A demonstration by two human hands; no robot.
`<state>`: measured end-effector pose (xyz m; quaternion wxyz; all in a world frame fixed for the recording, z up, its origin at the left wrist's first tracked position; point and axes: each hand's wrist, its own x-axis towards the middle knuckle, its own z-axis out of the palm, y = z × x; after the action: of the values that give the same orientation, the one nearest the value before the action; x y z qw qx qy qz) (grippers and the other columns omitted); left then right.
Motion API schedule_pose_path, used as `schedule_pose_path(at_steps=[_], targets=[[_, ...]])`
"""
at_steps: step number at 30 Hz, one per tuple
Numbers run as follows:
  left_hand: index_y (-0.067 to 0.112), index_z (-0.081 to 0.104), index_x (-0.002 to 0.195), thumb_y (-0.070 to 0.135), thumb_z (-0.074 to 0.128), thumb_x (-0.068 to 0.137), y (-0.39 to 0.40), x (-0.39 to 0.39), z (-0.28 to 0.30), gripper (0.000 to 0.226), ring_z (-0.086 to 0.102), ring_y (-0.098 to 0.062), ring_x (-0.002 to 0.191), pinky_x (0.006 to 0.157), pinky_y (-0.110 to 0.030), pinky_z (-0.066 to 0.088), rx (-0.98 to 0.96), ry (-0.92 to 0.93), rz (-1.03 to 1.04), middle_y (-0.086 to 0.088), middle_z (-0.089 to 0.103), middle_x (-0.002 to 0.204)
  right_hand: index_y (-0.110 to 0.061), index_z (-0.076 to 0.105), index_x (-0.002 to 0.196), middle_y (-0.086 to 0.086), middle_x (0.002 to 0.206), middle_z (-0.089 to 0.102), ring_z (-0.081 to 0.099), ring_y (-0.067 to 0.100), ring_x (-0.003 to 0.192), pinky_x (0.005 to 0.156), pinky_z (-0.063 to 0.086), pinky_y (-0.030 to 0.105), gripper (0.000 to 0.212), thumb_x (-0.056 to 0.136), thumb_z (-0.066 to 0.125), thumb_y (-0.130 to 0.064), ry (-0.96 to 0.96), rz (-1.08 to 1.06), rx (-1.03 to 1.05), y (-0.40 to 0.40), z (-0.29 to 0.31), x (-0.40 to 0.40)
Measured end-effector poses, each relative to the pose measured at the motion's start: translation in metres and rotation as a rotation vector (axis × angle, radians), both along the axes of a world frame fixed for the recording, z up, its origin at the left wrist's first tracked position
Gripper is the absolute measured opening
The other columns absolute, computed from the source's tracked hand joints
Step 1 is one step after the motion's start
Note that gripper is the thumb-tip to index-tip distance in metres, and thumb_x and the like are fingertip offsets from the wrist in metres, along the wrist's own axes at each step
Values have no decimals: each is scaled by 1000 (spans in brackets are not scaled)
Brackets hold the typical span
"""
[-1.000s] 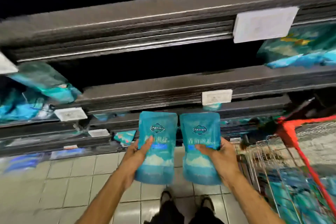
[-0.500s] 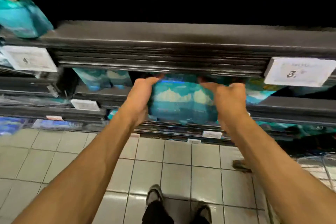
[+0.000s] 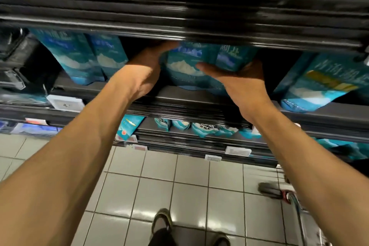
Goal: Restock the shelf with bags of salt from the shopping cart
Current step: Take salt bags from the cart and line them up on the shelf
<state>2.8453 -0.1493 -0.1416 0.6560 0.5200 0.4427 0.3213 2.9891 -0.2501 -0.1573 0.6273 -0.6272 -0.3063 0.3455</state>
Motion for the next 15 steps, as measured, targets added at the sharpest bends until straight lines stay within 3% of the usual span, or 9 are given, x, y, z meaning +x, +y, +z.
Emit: schedule_pose_path(at_steps=[2, 4, 6, 8, 9, 11, 13, 15], targets=[[13, 66, 115, 21, 56, 96, -10, 4, -2, 23, 65, 10, 70, 62, -6, 48, 110, 137, 51, 10, 73, 91, -15, 69, 96, -15, 90, 73, 70, -5, 84, 71, 53, 10, 39, 65, 89, -2, -8, 10, 24, 7, -2, -5], [13, 43, 144, 36, 66, 90, -20, 8, -11, 63, 57, 2, 113, 94, -12, 44, 242, 233, 143, 2, 57, 136, -8, 67, 103, -6, 99, 72, 68, -3, 88, 73, 54, 11, 43, 66, 87, 1, -24, -10, 28, 14, -3, -11], [9, 24, 152, 48, 62, 90, -34, 8, -19, 83, 30, -17, 143, 117, -28, 24, 345, 355, 167, -8, 30, 157, 2, 60, 118, 7, 118, 67, 65, 11, 105, 85, 55, 18, 55, 68, 85, 1, -30, -24, 29, 19, -4, -17], [2, 39, 137, 44, 52, 92, -49, 5, -28, 63, 29, -27, 140, 119, -36, 22, 447, 386, 135, -21, 31, 150, 8, 56, 123, 17, 126, 63, 62, 24, 116, 95, 54, 31, 59, 70, 82, 4, -26, -28, 47, 24, -5, -24], [6, 44, 121, 37, 49, 91, -57, 3, -33, 44, 35, -23, 130, 117, -33, 25, 489, 360, 147, -22, 37, 139, 9, 55, 122, 19, 126, 63, 62, 27, 117, 97, 53, 37, 59, 70, 83, 4, -26, -27, 53, 27, -5, -29], [11, 42, 115, 33, 48, 93, -76, -8, -39, 32, 36, -4, 112, 106, -20, 31, 560, 322, 172, -5, 40, 122, 0, 61, 114, 14, 120, 66, 65, 23, 112, 96, 54, 42, 52, 68, 86, 1, -39, -31, 64, 34, -5, -36], [21, 34, 130, 38, 46, 96, -92, -20, -45, 40, 27, 15, 125, 107, -6, 23, 578, 331, 144, 14, 34, 137, -18, 62, 102, 4, 113, 67, 65, 17, 107, 95, 55, 41, 47, 67, 88, -2, -61, -27, 74, 41, -6, -45], [22, 20, 150, 46, 43, 96, -102, -34, -51, 63, 13, 8, 143, 117, -13, 17, 513, 329, 130, 12, 19, 158, -16, 63, 104, 6, 116, 66, 63, 22, 113, 98, 53, 44, 48, 66, 88, -3, -75, -11, 82, 50, -7, -53]])
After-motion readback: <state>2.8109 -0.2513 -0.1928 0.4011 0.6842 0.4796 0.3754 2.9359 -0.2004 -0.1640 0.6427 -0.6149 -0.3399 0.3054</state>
